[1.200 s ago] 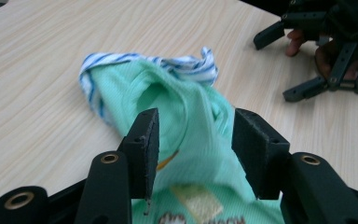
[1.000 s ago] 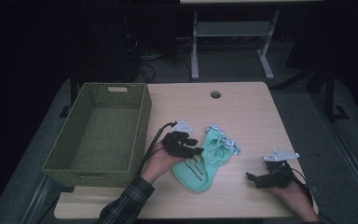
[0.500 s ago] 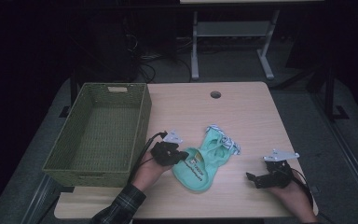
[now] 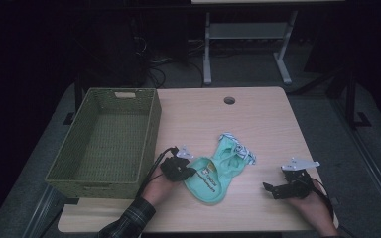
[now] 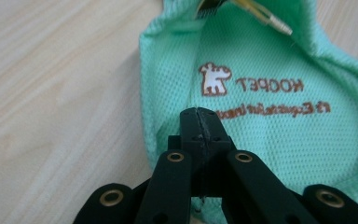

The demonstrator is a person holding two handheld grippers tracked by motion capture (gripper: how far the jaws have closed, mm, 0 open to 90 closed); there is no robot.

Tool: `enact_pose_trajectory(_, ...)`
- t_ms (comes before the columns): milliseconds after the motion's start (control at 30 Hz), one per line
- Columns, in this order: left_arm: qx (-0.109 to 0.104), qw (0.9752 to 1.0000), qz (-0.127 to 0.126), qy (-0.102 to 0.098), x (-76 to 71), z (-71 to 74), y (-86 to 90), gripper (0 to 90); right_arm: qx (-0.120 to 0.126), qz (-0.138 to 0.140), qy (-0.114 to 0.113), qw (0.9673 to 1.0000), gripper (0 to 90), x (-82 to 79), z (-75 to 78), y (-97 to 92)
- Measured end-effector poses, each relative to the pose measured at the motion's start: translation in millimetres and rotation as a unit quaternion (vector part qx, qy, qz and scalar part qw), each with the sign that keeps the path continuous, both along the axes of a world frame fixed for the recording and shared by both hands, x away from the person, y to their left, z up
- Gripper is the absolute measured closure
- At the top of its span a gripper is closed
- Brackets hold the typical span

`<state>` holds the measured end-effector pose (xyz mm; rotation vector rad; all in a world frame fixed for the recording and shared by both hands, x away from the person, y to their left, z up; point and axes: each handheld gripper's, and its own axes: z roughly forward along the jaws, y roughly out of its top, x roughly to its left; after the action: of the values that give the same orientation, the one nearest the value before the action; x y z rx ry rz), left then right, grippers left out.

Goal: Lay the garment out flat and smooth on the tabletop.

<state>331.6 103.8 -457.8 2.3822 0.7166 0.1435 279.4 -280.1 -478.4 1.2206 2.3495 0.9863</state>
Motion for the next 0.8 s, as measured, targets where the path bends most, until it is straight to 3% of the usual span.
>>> enact_pose_trajectory(233, -0.006, 1.0, 0.004, 0.004, 0.1, -0.9, 0.3, 89.5, 0.03, 0.007, -0.013, 0.9995, 18.1, 4.3, 16.0, 5.9)
enact_pose_trajectory(267, -0.008, 0.9999, 0.005, 0.005, 0.5, -1.1, 1.2, 89.6, 0.035, 0.01, -0.012, 0.9992, 24.6, 6.2, 18.8, 7.4)
enact_pose_trajectory(667, 0.001, 0.9999, 0.005, 0.01, 1.4, 0.3, -0.9, 89.6, 0.069, 0.025, -0.033, 0.9967, 57.6, 33.3, 33.0, 27.8)
enact_pose_trajectory(800, 0.0, 0.9999, 0.005, 0.011, 1.8, 0.3, -0.9, 89.6, 0.076, 0.028, -0.015, 0.9966, 62.6, 47.3, 30.7, 31.2)
